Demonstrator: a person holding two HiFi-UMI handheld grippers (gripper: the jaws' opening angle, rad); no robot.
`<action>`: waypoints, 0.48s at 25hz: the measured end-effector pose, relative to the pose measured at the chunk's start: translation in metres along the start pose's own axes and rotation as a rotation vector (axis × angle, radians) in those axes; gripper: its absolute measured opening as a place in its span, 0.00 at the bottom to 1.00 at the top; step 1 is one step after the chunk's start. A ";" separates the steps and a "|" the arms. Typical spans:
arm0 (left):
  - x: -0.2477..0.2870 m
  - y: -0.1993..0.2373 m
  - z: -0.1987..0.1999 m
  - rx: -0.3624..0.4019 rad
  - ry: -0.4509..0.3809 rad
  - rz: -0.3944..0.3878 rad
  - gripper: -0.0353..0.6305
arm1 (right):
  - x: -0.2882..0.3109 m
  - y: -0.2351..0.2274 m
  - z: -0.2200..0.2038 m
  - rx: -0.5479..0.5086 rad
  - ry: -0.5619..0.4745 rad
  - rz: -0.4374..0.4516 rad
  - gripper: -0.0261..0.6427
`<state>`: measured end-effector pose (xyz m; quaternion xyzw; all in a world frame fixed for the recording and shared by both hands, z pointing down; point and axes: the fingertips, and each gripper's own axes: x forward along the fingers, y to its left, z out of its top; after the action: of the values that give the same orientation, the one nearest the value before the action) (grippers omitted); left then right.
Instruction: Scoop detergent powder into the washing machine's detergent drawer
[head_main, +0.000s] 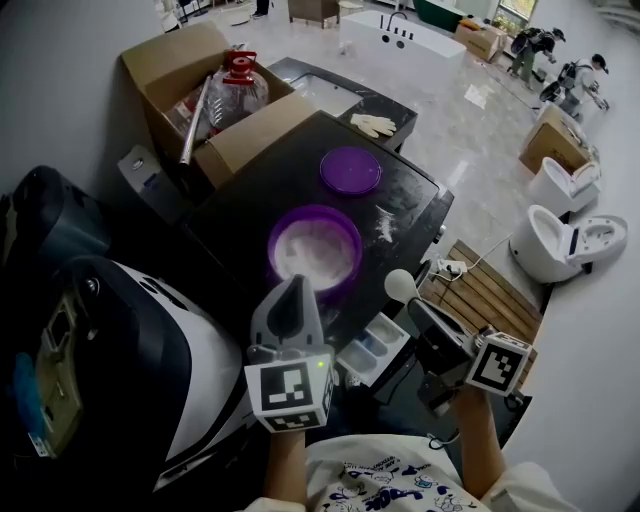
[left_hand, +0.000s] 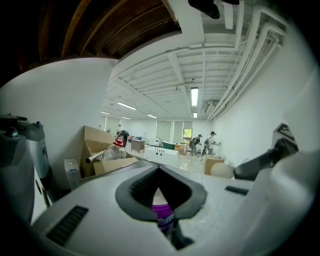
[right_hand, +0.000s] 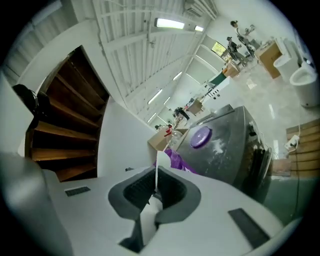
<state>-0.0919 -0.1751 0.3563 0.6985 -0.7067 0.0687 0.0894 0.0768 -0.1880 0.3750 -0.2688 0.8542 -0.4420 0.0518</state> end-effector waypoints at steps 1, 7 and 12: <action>0.000 0.000 0.003 0.000 -0.006 0.002 0.06 | 0.002 0.007 0.006 -0.019 -0.014 0.010 0.07; -0.005 0.002 0.020 0.006 -0.038 0.016 0.06 | 0.014 0.035 0.035 -0.098 -0.096 0.042 0.07; -0.009 0.005 0.033 0.016 -0.066 0.034 0.06 | 0.027 0.044 0.050 -0.189 -0.126 0.025 0.07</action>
<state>-0.0974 -0.1736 0.3225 0.6889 -0.7206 0.0526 0.0592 0.0517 -0.2171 0.3142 -0.2890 0.8904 -0.3410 0.0855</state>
